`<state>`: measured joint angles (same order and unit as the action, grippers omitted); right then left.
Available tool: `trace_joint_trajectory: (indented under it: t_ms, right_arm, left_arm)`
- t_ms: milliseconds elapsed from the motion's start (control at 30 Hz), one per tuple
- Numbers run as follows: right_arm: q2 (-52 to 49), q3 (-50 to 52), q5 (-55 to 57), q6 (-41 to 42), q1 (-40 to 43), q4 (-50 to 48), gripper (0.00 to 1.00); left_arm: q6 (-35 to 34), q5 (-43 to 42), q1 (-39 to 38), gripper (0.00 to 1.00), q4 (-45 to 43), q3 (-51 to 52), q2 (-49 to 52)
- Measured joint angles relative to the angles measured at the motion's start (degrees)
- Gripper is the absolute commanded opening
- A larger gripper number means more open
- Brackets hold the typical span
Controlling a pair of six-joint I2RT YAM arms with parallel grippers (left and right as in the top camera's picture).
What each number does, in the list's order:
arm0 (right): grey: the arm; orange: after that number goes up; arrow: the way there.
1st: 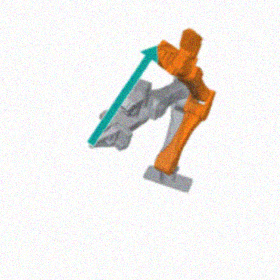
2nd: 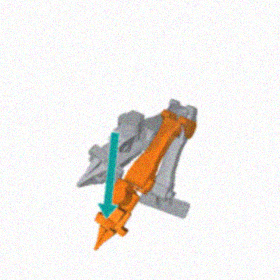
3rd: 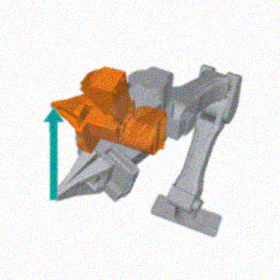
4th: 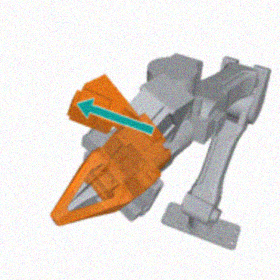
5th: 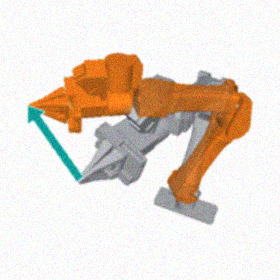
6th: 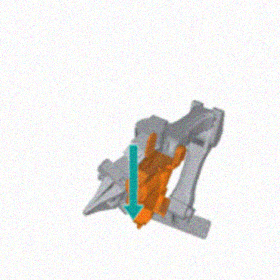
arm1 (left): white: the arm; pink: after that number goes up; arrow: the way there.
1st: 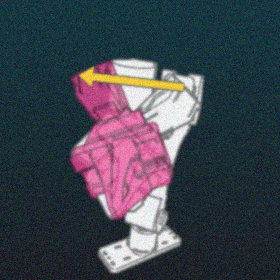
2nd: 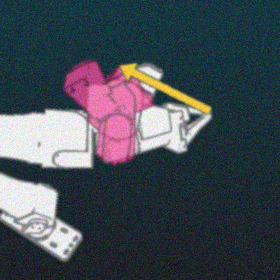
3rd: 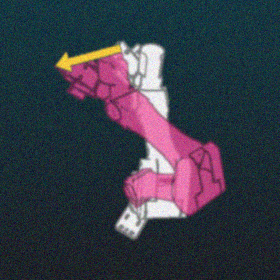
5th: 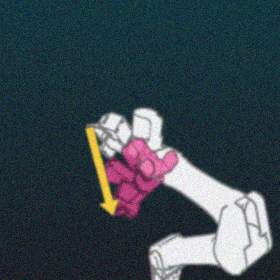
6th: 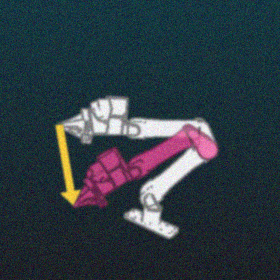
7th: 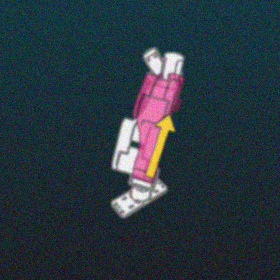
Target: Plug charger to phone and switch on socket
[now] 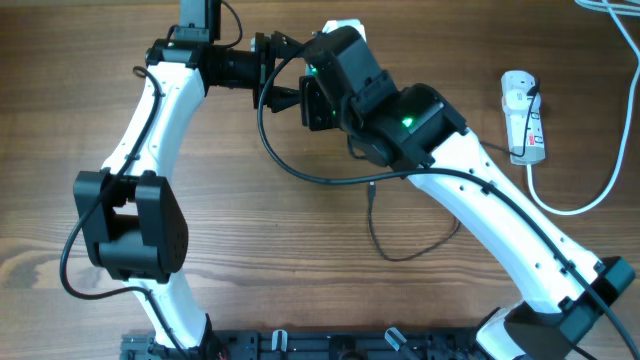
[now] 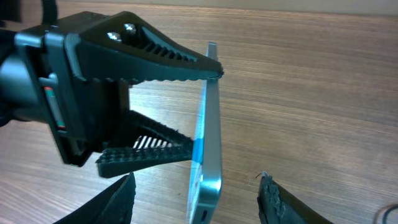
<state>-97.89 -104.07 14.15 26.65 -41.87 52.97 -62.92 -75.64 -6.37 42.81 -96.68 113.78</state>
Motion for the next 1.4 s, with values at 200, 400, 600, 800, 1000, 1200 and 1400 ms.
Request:
trace_joint_trajectory:
  t_ms: [200,400,600,800,1000,1200,1400]
  right_arm:
    - [-1.0,0.0,1.6,0.3,0.0,-0.6,0.48]
    - [-1.2,0.0,1.6,0.4,0.0,-0.6,0.4]
    - [-1.2,0.0,1.6,0.3,0.0,-0.8,0.36]
    - [-1.2,0.0,1.6,0.3,-0.1,-0.8,0.33]
    - [-1.2,0.0,1.6,0.3,-0.3,-1.2,0.32]
    - [-1.2,0.0,1.6,0.1,-0.3,-1.2,0.29]
    - [-1.2,0.0,1.6,0.1,-0.3,-1.4,0.28]
  left_arm:
    - [0.0,0.0,0.0,0.63,0.0,0.0,0.0]
    - [-1.1,0.0,0.0,0.64,0.0,0.0,0.0]
    - [-1.3,-0.3,0.0,0.63,0.0,0.0,0.0]
    - [-1.4,-0.3,0.0,0.64,0.0,0.0,0.0]
    - [-1.5,-0.8,0.0,0.63,0.0,0.0,0.0]
    - [-1.5,-0.8,0.0,0.64,0.1,0.0,0.0]
    - [-1.5,-0.9,0.0,0.64,0.1,0.0,0.0]
